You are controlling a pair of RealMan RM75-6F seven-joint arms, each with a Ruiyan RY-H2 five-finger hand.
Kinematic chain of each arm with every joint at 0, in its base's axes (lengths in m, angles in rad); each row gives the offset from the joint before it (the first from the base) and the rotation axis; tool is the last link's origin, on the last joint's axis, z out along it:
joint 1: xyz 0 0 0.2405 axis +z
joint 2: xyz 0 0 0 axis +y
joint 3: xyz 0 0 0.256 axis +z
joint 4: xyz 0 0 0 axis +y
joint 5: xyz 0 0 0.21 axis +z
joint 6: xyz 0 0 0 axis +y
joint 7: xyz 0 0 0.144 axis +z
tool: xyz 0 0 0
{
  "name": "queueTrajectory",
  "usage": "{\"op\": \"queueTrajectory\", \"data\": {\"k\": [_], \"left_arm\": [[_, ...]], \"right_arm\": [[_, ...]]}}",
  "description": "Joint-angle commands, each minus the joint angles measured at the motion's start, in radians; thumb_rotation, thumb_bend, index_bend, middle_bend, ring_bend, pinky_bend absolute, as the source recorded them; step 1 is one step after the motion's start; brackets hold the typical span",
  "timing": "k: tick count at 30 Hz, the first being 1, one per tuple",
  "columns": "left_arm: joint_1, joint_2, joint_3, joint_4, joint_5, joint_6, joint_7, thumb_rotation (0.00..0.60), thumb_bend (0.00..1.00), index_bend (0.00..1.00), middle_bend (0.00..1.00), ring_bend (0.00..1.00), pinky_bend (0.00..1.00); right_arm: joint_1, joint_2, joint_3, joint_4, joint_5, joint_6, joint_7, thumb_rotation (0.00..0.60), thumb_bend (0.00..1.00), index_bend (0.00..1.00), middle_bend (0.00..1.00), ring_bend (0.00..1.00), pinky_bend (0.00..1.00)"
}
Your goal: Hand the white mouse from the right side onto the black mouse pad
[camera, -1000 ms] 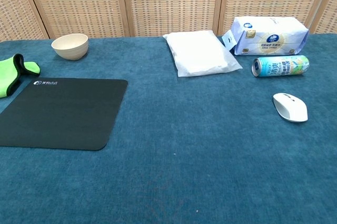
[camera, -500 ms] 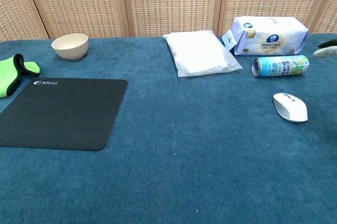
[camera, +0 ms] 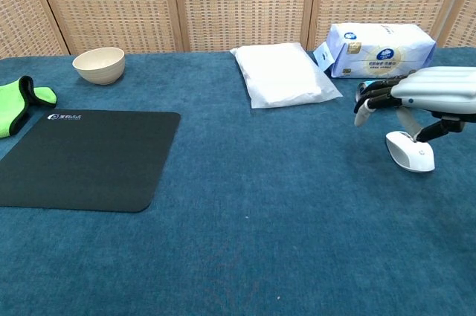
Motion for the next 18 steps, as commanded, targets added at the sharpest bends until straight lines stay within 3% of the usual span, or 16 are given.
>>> {"op": "queueTrajectory", "data": {"k": [1,8,18], "left_arm": [[-0.003,0.001,0.000,0.001,-0.006,-0.006,-0.003,0.600,0.04,0.00,0.00,0.00,0.00],[-0.007,0.005,-0.002,0.006,-0.015,-0.012,-0.015,0.600,0.04,0.00,0.00,0.00,0.00],[-0.011,0.008,0.000,0.005,-0.021,-0.018,-0.017,0.600,0.04,0.00,0.00,0.00,0.00]], "right_arm": [[0.034,-0.035,0.002,0.023,0.031,-0.054,-0.073,0.600,1.00,0.25,0.17,0.04,0.09],[0.048,-0.076,-0.014,0.086,0.069,-0.100,-0.210,0.600,1.00,0.25,0.17,0.04,0.11],[0.038,-0.083,-0.030,0.132,0.128,-0.120,-0.295,0.600,1.00,0.25,0.18,0.04,0.13]]}}
